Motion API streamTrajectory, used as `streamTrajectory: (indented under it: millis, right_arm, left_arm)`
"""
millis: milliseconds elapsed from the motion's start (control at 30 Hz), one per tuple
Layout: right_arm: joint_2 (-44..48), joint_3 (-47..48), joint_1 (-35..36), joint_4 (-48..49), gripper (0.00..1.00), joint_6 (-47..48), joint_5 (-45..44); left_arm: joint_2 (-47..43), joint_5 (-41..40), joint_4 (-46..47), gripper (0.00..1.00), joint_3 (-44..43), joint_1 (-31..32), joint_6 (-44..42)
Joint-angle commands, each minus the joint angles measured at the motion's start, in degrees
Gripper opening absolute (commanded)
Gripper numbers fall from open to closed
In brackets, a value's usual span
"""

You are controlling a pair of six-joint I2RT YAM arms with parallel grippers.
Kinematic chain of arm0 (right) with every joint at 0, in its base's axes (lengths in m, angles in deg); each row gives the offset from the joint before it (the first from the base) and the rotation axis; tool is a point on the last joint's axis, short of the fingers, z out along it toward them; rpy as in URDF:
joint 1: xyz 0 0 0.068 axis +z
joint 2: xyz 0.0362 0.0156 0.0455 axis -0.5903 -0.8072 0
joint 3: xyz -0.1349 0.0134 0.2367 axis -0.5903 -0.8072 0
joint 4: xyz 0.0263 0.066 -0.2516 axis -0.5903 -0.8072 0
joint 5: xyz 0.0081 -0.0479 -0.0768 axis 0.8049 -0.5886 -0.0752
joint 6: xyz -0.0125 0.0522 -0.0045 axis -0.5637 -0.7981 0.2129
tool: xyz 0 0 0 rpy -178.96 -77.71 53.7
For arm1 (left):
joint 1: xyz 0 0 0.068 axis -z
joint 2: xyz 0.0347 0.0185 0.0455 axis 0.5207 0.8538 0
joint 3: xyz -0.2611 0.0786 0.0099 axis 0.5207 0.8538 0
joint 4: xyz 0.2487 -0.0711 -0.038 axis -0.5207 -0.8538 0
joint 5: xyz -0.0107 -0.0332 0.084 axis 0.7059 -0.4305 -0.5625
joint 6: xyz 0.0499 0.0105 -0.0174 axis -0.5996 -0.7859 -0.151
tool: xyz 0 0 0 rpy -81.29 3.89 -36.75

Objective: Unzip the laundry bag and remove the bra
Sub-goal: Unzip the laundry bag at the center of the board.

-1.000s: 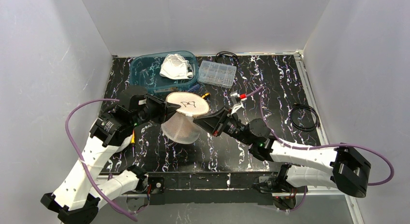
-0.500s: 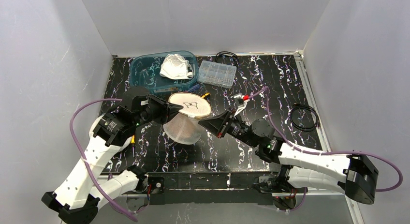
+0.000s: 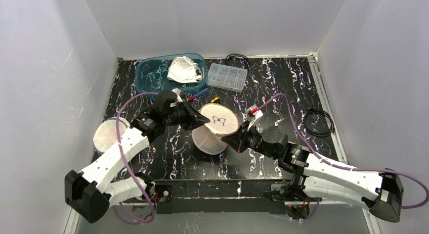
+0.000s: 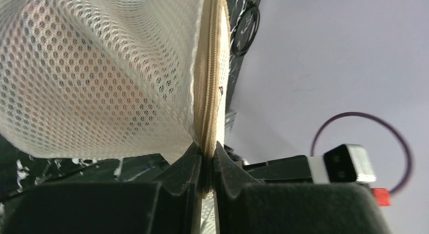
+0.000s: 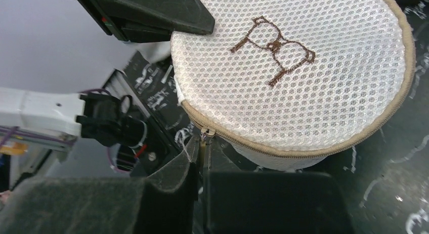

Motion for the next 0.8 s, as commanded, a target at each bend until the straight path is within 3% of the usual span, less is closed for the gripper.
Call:
streamTrajectory:
  millis: [0,167,367,433,567,633,767]
  right_arm:
    - [3.44,0.75,0.26,-9.84,0.01,4.38,-2.74]
    - [4.63,-0.27,0.25,-14.95,0.01,4.02,-5.44]
    - [3.90,-2.29,0.23,-12.27,0.01,2.52,-6.93]
    - [3.59,-3.28,0.26,-9.45,0.01,1.82,-7.00]
    - [2.22,-4.62,0.34,-5.34,0.01,0.21,-6.77]
    - [1.16,-5.09,0.52,-3.46,0.01,-0.65,-6.41]
    - [-1.05,-5.42,0.96,-0.44,0.01,-2.20,-6.11]
  left_arm:
    - [2.12,8.19,15.52,0.07,4.64,0.05,-9.60]
    - [7.68,9.85,25.55,0.14,6.74,-0.01,-14.27]
    - [14.25,11.37,26.29,0.24,4.80,0.05,-18.16]
    - [13.38,10.93,26.55,0.40,6.10,0.05,-17.93]
    - [8.87,7.05,20.41,0.90,7.30,0.05,-19.51]
    - [6.56,5.32,15.66,0.97,7.34,0.05,-20.21]
    - [0.49,2.23,8.95,0.98,9.48,0.14,-18.68]
